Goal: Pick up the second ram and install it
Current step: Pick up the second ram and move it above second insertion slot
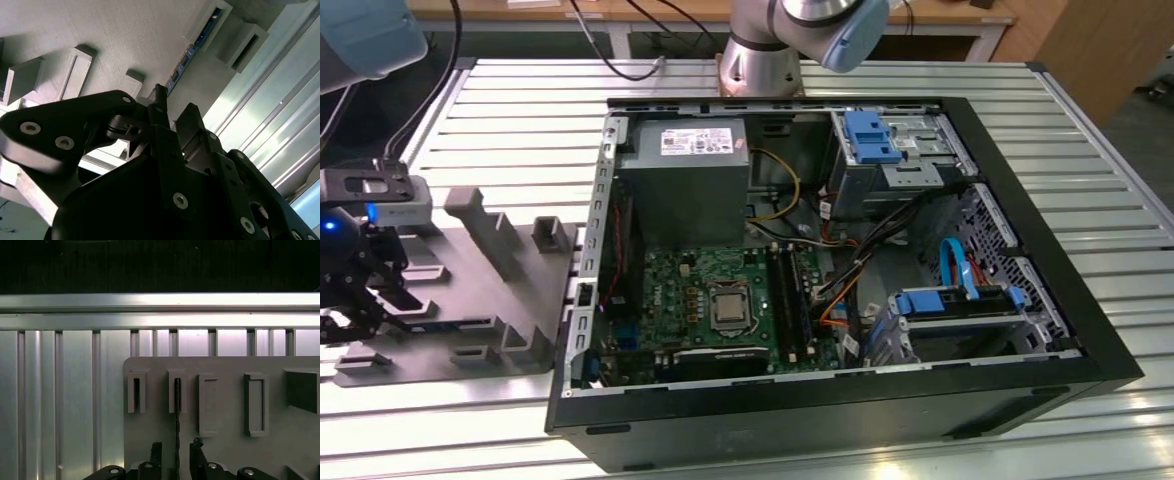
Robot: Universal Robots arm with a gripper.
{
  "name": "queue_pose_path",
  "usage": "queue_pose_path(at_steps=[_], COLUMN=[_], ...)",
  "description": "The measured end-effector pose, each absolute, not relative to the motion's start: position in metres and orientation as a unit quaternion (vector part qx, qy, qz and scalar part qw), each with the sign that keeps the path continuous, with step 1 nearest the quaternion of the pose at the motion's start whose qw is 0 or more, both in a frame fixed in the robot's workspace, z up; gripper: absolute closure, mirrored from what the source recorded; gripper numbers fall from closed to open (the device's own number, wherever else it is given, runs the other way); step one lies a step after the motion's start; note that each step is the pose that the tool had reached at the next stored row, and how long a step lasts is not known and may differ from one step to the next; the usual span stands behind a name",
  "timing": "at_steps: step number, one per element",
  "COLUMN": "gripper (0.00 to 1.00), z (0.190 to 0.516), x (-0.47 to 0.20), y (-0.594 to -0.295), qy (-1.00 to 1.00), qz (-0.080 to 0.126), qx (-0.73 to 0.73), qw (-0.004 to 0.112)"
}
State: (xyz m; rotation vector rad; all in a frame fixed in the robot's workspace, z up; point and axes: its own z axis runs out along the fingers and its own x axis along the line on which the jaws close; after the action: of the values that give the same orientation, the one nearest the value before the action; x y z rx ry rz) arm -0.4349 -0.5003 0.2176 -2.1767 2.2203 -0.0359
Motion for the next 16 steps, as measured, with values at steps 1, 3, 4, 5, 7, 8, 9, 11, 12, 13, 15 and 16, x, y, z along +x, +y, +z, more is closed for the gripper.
queue_pose_path(at_steps=[1, 3, 4, 5, 7, 8, 9, 11, 12, 13, 15, 16], gripper=[0.64, 0.64, 0.64, 0.64, 0.64, 0.64, 0.64, 0.64, 0.64, 0.64, 0.64, 0.64], z=[0.218, 0.217, 0.215, 0.214, 0.211, 0.209, 0.207, 0.204, 0.202, 0.2, 0.197, 0.196], x=[-0.435, -0.436, -0.436, -0.436, -0.437, -0.438, -0.439, -0.441, -0.442, -0.442, -0.442, -0.442], y=[-0.5, -0.5, -0.5, -0.5, -0.5, -0.5, -0.5, -0.5, -0.5, -0.5, -0.5, -0.5], qy=[0.714, 0.714, 0.714, 0.714, 0.714, 0.714, 0.714, 0.714, 0.714, 0.714, 0.714, 0.714], qz=[-0.011, -0.008, -0.008, -0.007, -0.007, -0.007, -0.007, -0.007, -0.007, -0.006, -0.006, -0.006], qx=[-0.7, -0.7, -0.7, -0.7, -0.7, -0.7, -0.7, -0.7, -0.7, -0.7, -0.7, -0.7], qw=[0.016, 0.02, 0.021, 0.021, 0.022, 0.022, 0.022, 0.022, 0.022, 0.022, 0.022, 0.022])
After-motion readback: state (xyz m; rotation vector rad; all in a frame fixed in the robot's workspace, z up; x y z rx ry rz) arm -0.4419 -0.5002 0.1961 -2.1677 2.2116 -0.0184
